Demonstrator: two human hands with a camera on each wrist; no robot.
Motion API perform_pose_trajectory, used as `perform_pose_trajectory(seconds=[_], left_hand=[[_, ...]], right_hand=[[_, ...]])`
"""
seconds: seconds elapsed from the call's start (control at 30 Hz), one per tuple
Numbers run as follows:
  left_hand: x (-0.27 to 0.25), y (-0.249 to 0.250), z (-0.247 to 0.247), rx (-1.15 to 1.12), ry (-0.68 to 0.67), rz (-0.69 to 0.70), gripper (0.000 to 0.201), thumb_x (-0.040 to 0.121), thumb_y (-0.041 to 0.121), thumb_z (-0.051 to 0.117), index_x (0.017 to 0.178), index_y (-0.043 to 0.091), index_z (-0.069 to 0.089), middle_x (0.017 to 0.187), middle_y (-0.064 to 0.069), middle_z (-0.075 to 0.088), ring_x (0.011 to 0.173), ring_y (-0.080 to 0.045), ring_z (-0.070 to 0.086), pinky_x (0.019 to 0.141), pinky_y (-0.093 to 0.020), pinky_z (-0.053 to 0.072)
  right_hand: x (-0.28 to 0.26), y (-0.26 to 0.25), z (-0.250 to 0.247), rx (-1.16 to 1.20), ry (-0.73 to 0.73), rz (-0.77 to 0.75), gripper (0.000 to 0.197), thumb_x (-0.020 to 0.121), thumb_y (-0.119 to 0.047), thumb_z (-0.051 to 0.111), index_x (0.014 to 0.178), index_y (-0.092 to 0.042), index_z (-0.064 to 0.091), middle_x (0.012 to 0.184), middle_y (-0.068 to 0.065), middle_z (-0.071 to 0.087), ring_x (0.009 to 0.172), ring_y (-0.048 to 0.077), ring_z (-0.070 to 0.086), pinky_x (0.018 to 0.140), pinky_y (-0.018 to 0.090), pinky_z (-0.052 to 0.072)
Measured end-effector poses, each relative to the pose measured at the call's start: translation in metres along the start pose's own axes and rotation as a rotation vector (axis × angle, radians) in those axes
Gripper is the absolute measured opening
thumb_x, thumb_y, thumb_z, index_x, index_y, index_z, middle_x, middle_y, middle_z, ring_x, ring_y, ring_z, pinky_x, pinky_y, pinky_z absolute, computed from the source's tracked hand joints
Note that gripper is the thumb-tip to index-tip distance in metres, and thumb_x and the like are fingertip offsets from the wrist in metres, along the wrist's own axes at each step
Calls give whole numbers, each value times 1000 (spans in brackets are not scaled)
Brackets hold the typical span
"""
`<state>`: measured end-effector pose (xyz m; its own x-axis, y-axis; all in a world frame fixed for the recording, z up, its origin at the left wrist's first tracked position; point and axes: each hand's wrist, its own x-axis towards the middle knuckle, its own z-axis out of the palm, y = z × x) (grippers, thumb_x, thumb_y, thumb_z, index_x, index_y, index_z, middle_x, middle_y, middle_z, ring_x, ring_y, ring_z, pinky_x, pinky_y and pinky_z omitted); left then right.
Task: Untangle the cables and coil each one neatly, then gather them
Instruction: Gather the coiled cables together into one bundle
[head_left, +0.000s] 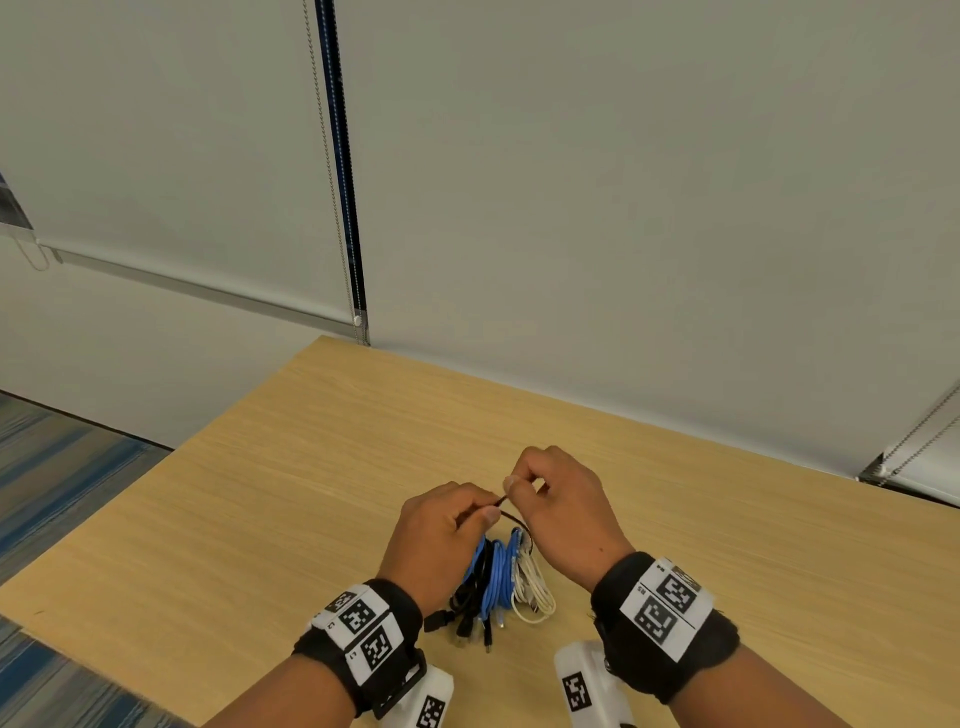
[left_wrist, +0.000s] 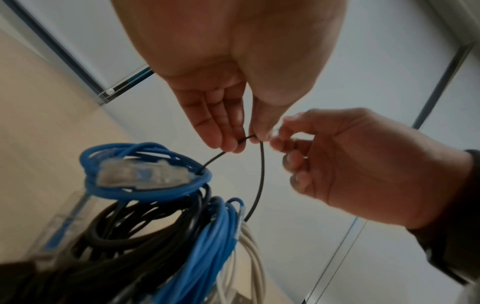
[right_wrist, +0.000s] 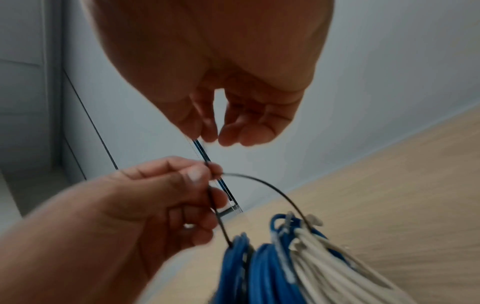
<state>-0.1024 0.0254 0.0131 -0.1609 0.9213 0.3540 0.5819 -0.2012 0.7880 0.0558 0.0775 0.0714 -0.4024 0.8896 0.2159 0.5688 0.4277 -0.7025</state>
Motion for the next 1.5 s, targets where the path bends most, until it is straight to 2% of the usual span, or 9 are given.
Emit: perform_pose_trajectory(seconds=[0.1, 0.27, 0.43, 0.67, 0.8, 1.0, 1.3, 1.43, 1.5], left_hand=[[-6, -3, 1, -11, 3, -71, 11, 92, 14, 70, 90, 23, 77, 80, 15, 69, 77, -1, 63, 67, -11, 43], [-5, 3, -2, -37, 23, -51, 13, 92, 12, 69, 84, 20, 76, 75, 9, 65, 70, -6, 59, 64, -14, 41], [-10, 6, -7, -94, -2, -20, 14, 93, 7, 68, 91, 16, 79, 80, 3, 69, 72, -10, 60, 65, -17, 44], [-6, -12, -8, -54, -88, -102, 12, 90, 13, 72, 82, 23, 73, 91, 5, 63, 83, -3, 60, 70, -7, 41], [-6, -27, -15, 24, -132, -112, 8, 90, 20, 71, 82, 23, 71, 97, 8, 57, 83, -2, 59, 79, -20, 48], [6, -30, -29, 183, -202, -55, 8, 92, 32, 65, 87, 27, 68, 99, 14, 52, 85, -7, 58, 79, -31, 52], [18, -19, -6, 291, -141, -35, 6, 95, 34, 61, 91, 32, 65, 96, 17, 49, 80, -6, 58, 72, -32, 53], [22, -19, 7, 264, -156, -107, 21, 95, 20, 65, 82, 35, 61, 97, 13, 57, 88, -9, 60, 84, -36, 52], [28, -20, 15, 239, -174, -189, 29, 95, 16, 66, 83, 41, 59, 102, 13, 63, 95, -9, 63, 91, -31, 50]], right_hand=[[8, -11, -7, 126, 75, -16, 19, 92, -26, 56, 73, -25, 54, 75, -5, 64, 71, 18, 63, 66, 35, 50], [10, -9, -7, -207, -286, 91, 45, 95, -59, 48, 71, -22, 52, 67, -5, 57, 60, 13, 49, 57, 33, 40], [4, -11, -3, 48, -447, 196, 39, 100, -32, 51, 65, -20, 62, 60, 1, 65, 56, 15, 60, 68, 38, 56], [8, -40, -6, 222, -71, 199, 35, 99, -21, 54, 74, 3, 61, 81, 12, 63, 70, 21, 59, 63, 39, 48], [11, -67, -12, 648, -22, 294, 40, 99, -12, 51, 60, -12, 57, 70, 4, 65, 52, 14, 54, 46, 27, 42], [2, -92, -3, 601, 53, 224, 47, 99, -16, 52, 52, -21, 53, 58, -1, 54, 46, 14, 47, 62, 39, 45], [-26, -76, -44, 449, -36, 155, 41, 99, -24, 51, 59, -19, 57, 65, -2, 63, 56, 14, 57, 66, 35, 51], [-35, -48, -64, 197, -151, 99, 32, 100, -28, 51, 77, -13, 67, 110, -4, 63, 96, 7, 59, 88, 28, 51], [-46, -17, -73, 88, -216, 113, 19, 97, -29, 55, 85, -19, 67, 114, -11, 57, 109, 3, 53, 93, 18, 43]])
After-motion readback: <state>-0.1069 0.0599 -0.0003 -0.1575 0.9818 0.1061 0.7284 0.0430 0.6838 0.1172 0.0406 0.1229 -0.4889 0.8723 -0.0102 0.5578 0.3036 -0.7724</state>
